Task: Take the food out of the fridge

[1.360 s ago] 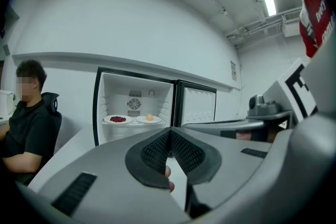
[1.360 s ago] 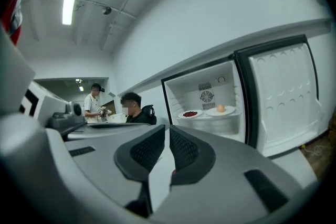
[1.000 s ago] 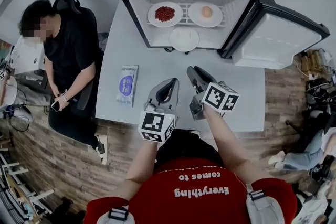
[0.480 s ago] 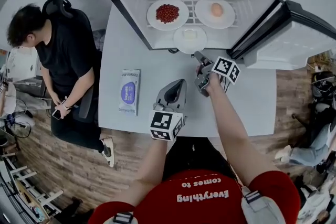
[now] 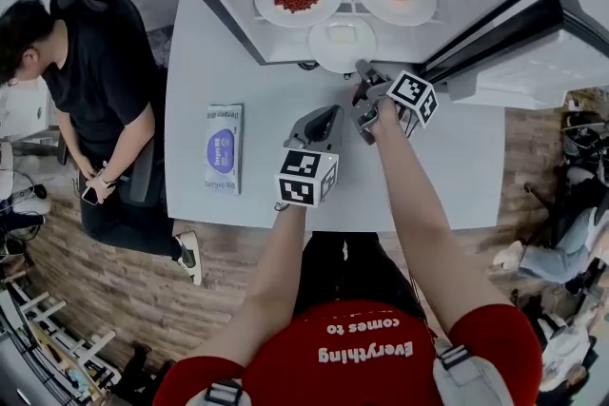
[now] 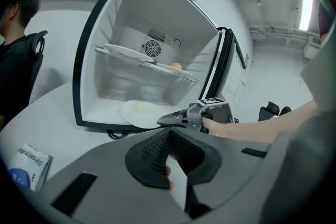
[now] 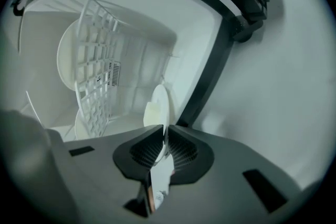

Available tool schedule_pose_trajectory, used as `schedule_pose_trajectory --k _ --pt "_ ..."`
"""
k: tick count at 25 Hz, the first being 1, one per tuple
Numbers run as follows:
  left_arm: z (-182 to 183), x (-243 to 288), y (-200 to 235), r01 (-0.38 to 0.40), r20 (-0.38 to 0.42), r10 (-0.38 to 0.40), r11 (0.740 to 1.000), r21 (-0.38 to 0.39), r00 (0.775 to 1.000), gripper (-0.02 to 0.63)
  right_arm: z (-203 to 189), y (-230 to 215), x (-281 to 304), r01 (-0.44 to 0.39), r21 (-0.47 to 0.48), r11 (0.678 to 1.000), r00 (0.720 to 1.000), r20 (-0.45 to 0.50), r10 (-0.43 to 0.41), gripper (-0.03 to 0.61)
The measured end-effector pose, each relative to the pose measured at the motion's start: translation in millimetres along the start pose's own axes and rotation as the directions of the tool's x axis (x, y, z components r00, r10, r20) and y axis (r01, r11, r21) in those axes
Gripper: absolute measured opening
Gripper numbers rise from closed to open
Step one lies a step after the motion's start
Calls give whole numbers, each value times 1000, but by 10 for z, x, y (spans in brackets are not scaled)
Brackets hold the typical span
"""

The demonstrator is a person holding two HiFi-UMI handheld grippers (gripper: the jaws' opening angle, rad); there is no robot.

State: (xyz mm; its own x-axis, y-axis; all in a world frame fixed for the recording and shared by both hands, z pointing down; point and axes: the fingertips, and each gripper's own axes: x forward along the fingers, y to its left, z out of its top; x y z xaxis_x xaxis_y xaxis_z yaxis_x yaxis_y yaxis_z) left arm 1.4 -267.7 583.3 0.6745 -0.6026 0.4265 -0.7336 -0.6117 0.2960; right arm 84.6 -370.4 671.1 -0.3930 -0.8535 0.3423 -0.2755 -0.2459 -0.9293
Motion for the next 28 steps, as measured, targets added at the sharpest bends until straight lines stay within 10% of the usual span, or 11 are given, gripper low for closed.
schedule_pose_trajectory --k 18,28 --pt "255 -416 -57 4 39 -4 1000 -18 999 -2 -463 394 -657 -237 146 960 967 -61 248 20" --pt "511 -993 -262 -13 110 10 1000 25 994 -2 -1129 382 -1376 -239 179 954 939 -208 274 20"
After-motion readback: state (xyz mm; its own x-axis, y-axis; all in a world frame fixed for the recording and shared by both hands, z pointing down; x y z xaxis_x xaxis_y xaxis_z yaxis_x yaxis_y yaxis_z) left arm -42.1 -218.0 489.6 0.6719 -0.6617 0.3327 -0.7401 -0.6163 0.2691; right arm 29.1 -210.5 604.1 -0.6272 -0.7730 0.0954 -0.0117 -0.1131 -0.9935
